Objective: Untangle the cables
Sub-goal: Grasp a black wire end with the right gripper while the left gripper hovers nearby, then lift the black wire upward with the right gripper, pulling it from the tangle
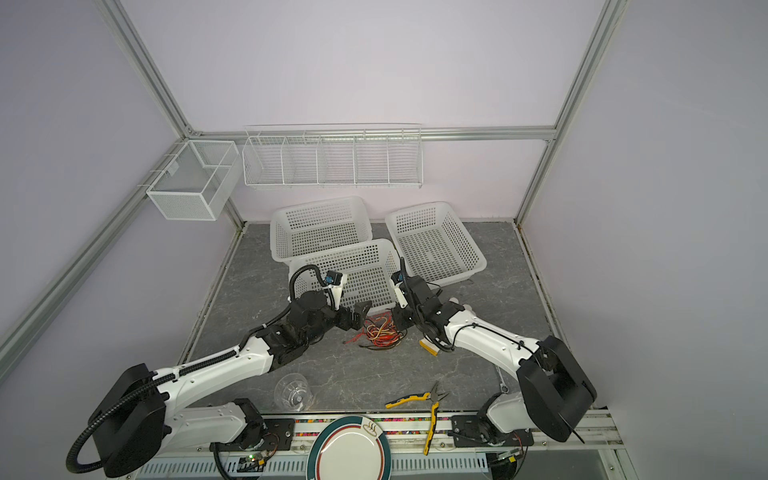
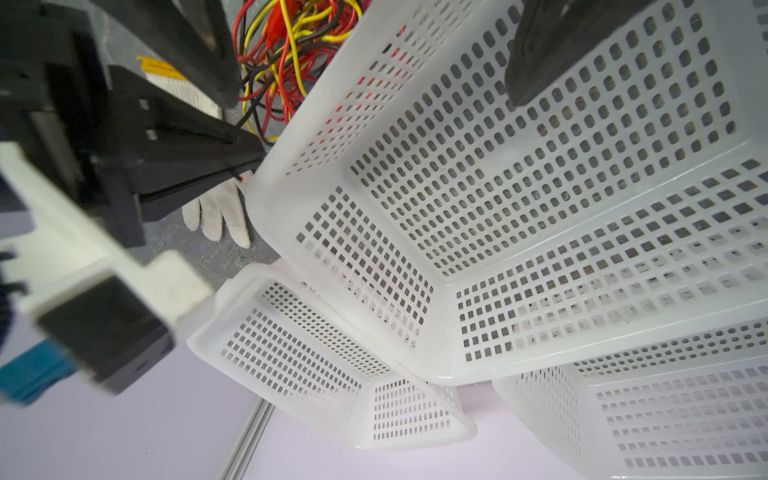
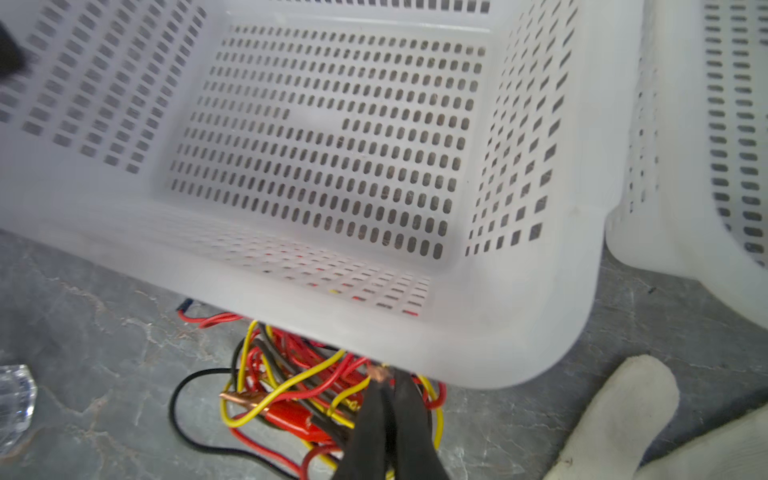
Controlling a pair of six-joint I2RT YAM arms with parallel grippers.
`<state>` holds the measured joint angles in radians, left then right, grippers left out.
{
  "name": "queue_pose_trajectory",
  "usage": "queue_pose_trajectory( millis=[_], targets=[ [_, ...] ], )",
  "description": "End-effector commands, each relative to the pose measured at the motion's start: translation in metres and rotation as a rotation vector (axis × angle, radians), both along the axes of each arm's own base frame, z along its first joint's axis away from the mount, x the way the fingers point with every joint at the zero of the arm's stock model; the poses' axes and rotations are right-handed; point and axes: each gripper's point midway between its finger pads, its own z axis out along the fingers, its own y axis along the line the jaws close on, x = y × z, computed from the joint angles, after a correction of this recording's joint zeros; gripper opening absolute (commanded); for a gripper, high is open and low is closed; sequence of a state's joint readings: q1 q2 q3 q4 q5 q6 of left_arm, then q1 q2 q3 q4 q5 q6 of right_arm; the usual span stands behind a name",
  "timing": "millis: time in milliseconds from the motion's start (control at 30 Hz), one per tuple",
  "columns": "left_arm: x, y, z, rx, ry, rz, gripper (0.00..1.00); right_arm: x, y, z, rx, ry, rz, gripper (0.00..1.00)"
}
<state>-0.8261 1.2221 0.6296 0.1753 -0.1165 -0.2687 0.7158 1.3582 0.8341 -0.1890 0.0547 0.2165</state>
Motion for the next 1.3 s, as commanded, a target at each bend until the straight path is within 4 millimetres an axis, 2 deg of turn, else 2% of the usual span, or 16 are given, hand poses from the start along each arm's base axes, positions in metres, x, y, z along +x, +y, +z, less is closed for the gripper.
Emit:
queue_pose_trajectory(
  millis=[0, 33, 233, 333, 533, 700, 900, 1000, 1133, 1267],
  targets=[
    [-0.007, 0.007, -0.008, 0.026, 0.027, 0.009, 1.0, -0.009, 0.001, 0.052, 0.059, -0.093, 0.037, 0.07],
    [-0.008, 0.007, -0.007, 0.026, 0.025, 0.007, 1.0, -0.01, 0.001, 0.076, 0.093, -0.134, 0.046, 0.07],
    [-0.007, 0.008, 0.0, 0.033, -0.005, 0.004, 0.99, -0.029, -0.001, 0.156, 0.225, -0.273, 0.116, 0.06],
    [-0.007, 0.006, 0.004, 0.035, -0.013, -0.004, 0.99, -0.031, -0.002, 0.189, 0.273, -0.329, 0.118, 0.06],
    [-0.01, 0.0, 0.016, 0.026, -0.031, -0.037, 1.0, -0.036, 0.003, 0.232, 0.353, -0.382, 0.146, 0.07],
    [-0.016, -0.008, 0.029, 0.017, -0.073, -0.097, 1.0, -0.028, 0.002, 0.238, 0.317, -0.368, 0.114, 0.06],
    [-0.019, -0.024, 0.047, -0.029, -0.15, -0.178, 1.0, -0.027, 0.006, 0.258, 0.36, -0.423, 0.133, 0.07],
    [-0.02, -0.037, 0.059, -0.084, -0.183, -0.231, 1.0, -0.026, 0.01, 0.266, 0.372, -0.442, 0.151, 0.06],
    [-0.032, -0.063, 0.072, -0.142, -0.217, -0.362, 1.0, -0.021, 0.016, 0.268, 0.368, -0.447, 0.163, 0.06],
    [-0.041, -0.084, 0.075, -0.153, -0.255, -0.442, 1.0, -0.018, 0.021, 0.266, 0.364, -0.446, 0.174, 0.06]
  ],
)
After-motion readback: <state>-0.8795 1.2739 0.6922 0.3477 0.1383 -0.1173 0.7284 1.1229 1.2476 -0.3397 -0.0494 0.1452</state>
